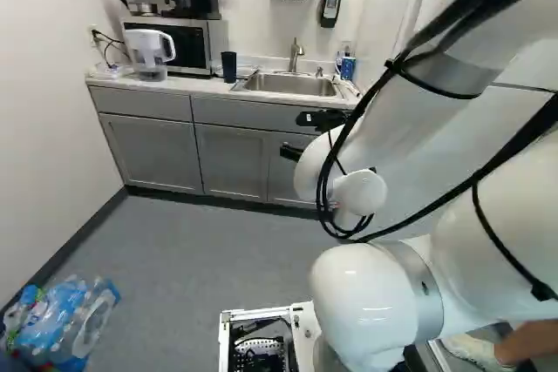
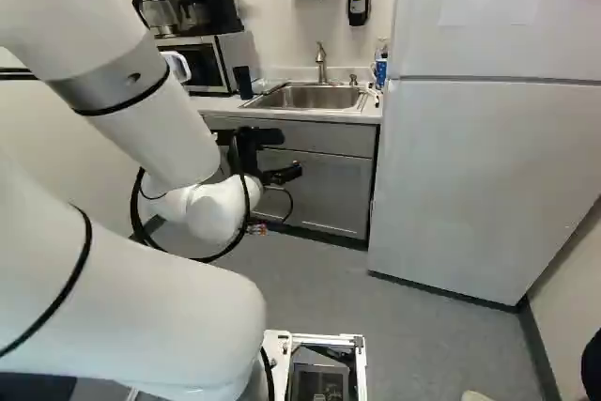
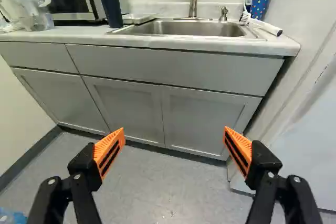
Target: Rinse the cup and place it in the tray
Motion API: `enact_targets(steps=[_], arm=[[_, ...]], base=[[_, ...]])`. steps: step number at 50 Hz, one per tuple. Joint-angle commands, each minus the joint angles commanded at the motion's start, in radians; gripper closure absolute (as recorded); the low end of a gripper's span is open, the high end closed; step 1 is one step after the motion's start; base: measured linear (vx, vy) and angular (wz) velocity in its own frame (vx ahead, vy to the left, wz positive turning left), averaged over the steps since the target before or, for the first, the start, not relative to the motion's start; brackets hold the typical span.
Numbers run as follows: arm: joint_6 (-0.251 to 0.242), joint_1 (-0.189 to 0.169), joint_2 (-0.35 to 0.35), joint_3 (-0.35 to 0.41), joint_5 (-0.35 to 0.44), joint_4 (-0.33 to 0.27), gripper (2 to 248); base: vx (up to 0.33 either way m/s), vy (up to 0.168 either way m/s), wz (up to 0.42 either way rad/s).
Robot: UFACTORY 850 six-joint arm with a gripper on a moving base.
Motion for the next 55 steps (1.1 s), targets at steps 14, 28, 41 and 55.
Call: enact_targets(steps=[14, 28, 41, 55], arm=[[0.0, 0.0, -0.002, -0.002, 0.0, 0.0, 3], [0.0, 0.0, -0.032, -0.028, 0.0, 0.0, 3], [0.0, 0.0, -0.034, -0.059, 0.0, 0.0, 3], [0.0, 0.0, -0.015, -0.078, 0.0, 0.0, 3]], base=[[0.0, 0.0, 0.0], [0.0, 0.0, 0.0], [0.0, 0.0, 0.0], [0.0, 0.0, 0.0]])
